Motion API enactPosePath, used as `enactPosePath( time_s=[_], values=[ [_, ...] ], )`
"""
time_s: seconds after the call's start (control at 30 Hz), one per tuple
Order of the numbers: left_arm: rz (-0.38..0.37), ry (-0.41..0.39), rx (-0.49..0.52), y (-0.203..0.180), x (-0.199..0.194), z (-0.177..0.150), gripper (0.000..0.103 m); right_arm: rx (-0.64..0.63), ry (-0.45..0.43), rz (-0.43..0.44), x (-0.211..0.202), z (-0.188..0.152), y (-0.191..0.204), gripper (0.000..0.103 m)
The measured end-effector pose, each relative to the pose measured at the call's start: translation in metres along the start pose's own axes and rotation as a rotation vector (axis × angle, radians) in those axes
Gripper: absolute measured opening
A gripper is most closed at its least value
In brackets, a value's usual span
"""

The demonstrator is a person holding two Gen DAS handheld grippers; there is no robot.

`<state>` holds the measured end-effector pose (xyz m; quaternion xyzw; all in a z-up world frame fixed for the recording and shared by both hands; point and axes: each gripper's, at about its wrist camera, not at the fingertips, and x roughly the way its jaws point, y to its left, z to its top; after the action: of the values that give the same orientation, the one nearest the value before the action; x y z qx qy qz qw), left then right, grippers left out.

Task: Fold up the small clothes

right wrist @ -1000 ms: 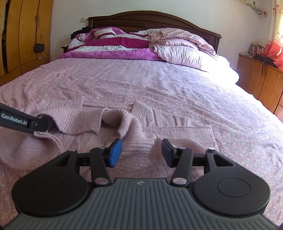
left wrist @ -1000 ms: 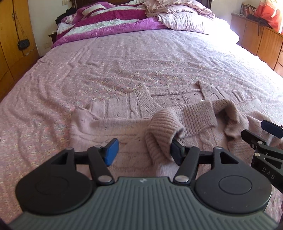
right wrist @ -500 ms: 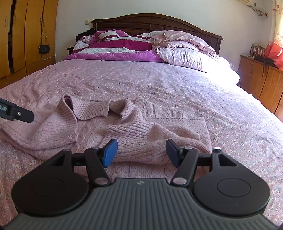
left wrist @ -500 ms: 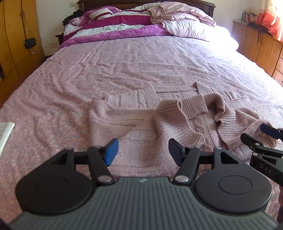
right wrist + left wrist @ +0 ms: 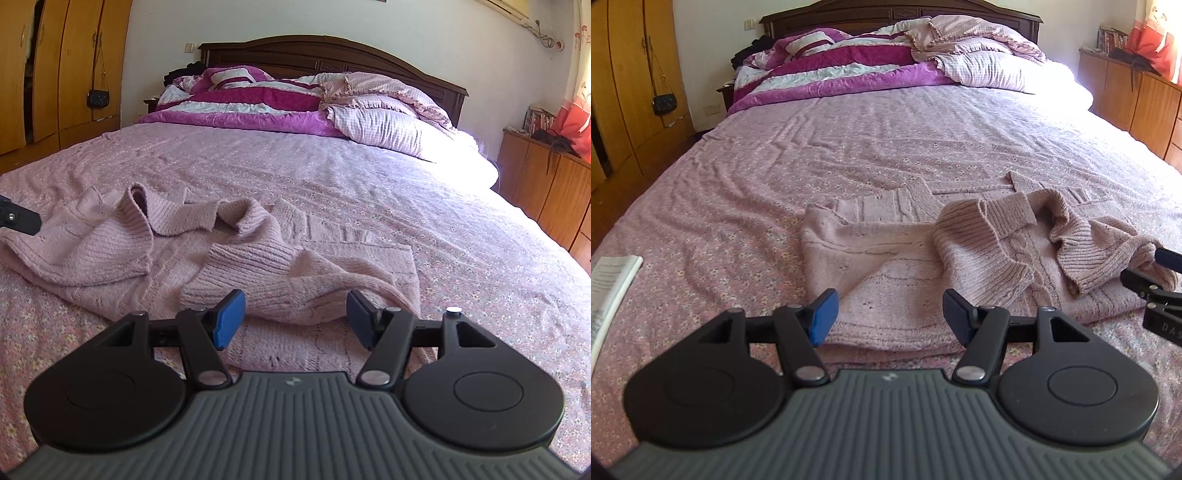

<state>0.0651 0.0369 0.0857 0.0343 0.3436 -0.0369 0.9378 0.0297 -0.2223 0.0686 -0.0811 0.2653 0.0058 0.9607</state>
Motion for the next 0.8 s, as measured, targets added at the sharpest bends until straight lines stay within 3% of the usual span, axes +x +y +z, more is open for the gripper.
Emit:
enactPosePath(
  time_s=[0.43, 0.8],
  values=[
    [0.018, -0.027, 0.031, 0.003, 0.000, -0.011, 0.064, -0.004, 0.011, 0.018, 0.011, -0.008, -0.011, 0.068],
    [-0.038, -0.042, 0.126, -0.011, 0.007, -0.017, 0.064, -0.103, -0.003, 0.072, 0.016, -0.007, -0.005, 0.068]
  ],
)
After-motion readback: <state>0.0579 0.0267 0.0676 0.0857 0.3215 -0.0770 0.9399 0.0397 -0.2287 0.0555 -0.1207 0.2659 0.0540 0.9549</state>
